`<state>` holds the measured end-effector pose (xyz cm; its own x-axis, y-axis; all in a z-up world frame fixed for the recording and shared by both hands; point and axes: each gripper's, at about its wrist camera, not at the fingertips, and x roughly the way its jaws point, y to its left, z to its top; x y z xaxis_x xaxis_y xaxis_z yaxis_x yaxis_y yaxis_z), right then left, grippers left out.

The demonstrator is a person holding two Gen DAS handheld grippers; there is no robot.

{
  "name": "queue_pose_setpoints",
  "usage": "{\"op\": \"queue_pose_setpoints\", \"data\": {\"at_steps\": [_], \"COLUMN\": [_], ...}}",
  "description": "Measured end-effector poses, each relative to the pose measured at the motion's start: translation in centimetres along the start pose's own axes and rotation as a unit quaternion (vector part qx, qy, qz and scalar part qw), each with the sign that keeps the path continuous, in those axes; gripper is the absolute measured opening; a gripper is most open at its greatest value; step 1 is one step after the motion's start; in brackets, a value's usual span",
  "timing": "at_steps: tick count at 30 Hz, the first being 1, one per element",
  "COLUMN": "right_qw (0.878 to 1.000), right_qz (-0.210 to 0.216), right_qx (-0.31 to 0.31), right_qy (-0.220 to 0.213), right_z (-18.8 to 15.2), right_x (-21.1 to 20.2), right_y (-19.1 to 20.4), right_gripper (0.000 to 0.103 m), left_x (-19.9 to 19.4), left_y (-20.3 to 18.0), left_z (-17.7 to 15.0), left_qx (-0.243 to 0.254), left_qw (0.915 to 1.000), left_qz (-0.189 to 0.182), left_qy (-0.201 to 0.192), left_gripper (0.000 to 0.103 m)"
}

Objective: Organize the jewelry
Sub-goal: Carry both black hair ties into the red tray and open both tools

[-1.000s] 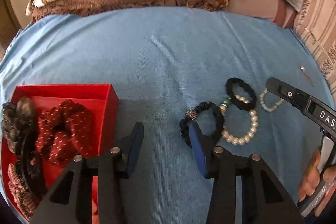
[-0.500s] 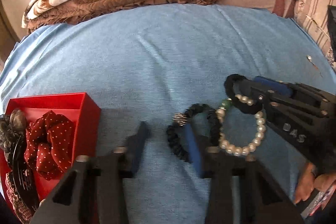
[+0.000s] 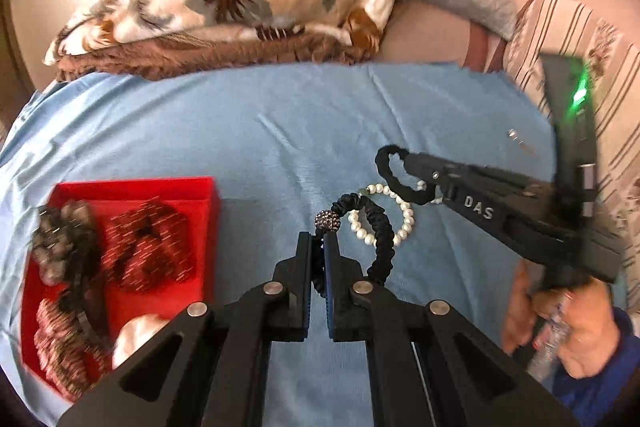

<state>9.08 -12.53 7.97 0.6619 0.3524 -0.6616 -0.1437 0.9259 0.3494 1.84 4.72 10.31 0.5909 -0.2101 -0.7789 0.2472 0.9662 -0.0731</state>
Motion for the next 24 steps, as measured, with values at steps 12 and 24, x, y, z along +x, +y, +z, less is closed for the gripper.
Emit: {"op": "queue_pose_setpoints", "data": {"at_steps": [12,24], "right_qw": [0.998,0.996], "right_qz": [0.057,0.06], "right_qx": [0.02,-0.049], "right_qy": [0.009,0.042], "right_z": [-5.8,-6.6], "right_x": [-3.5,-2.7], "right_y": [6.7,16.8], "right_gripper": [0.008,0.008], "left_x": [-8.2,-7.9], "left_y": [14.2,26.1], "left_z": [-4.4,-7.5], "left_qx": [-0.081,-0.193], "left_qw": [0.9938,0.9757], "left_qz": [0.069,0.103], "left_qy": [-0.032,-0.02], "left_gripper": [0.005,0.005]}}
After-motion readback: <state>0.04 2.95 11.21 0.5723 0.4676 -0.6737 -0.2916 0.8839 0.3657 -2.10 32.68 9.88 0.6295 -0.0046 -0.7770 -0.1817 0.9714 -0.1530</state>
